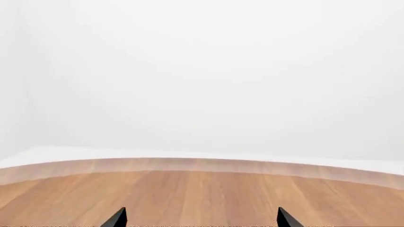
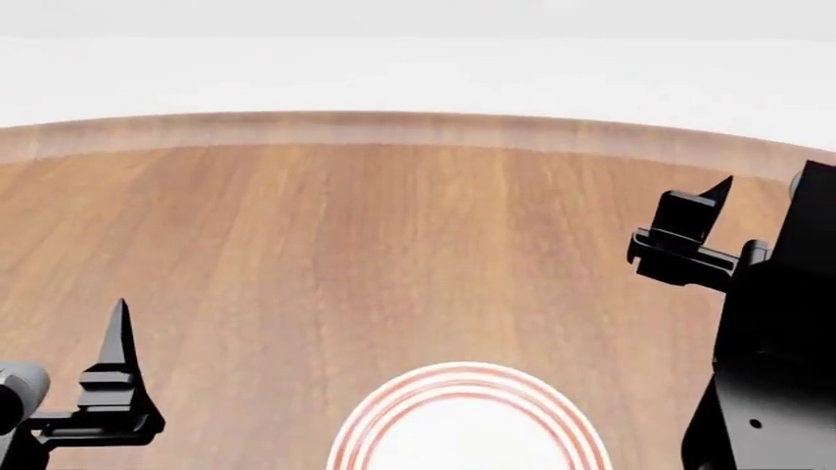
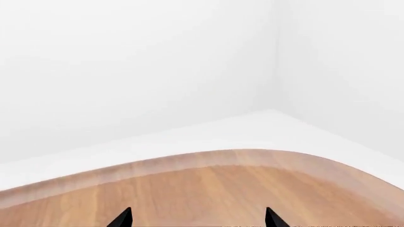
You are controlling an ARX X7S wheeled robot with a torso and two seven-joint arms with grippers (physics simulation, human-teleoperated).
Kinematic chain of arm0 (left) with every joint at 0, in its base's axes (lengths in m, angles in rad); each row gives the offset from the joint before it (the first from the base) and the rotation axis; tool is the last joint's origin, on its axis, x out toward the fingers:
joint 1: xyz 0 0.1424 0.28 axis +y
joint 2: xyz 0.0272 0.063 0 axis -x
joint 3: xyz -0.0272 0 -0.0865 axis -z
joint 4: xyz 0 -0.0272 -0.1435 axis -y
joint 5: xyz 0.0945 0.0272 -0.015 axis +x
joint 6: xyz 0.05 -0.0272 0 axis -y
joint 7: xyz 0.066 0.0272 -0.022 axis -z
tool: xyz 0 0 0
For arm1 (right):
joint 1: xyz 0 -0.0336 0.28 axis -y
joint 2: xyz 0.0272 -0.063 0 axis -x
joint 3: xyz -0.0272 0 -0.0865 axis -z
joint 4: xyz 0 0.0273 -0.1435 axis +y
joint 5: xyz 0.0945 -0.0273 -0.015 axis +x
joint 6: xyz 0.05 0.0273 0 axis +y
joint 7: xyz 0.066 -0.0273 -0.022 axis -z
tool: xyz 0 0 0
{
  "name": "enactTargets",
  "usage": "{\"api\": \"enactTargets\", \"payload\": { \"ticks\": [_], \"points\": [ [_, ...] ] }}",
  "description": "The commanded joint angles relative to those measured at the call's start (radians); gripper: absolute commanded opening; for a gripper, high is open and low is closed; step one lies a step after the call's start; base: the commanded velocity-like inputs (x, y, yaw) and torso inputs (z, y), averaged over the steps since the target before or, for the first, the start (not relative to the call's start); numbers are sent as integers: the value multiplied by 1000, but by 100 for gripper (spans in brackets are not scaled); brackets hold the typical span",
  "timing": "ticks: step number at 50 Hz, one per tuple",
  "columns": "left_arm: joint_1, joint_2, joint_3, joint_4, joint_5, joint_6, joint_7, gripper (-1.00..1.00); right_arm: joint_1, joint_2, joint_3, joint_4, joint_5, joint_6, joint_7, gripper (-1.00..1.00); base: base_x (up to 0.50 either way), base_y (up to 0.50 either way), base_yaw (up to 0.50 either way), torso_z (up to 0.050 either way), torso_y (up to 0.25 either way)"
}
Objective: Pick up the red mug and put it on the plate
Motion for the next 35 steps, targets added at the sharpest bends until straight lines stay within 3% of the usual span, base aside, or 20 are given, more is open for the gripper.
{"api": "enactTargets", "payload": {
  "ticks": [1, 8, 17, 33, 34, 35],
  "points": [
    [0, -6, 2, -5, -10, 1, -6, 100, 1, 0, -7, 14, -5, -6, 14, 100, 0, 0, 0, 0, 0],
    [-30, 12, -25, -25, -22, -54, -54, 100, 0, 2, -15, 24, -6, -9, 17, 100, 0, 0, 0, 0, 0],
    [-158, 134, -154, -165, 95, -107, -391, 100, 5, 1, -21, 51, -6, -8, 24, 100, 0, 0, 0, 0, 0],
    [-228, 153, -224, -271, 20, -161, -501, 100, 5, 1, -36, 78, -6, -23, 30, 100, 0, 0, 0, 0, 0],
    [-328, 178, -335, -421, -34, -219, -597, 100, 9, -3, -46, 128, -9, -37, 26, 100, 0, 0, 0, 0, 0],
    [-330, 172, -329, -520, -42, -210, -600, 100, 9, -3, -47, 132, -9, -40, 26, 100, 0, 0, 0, 0, 0]
  ]
}}
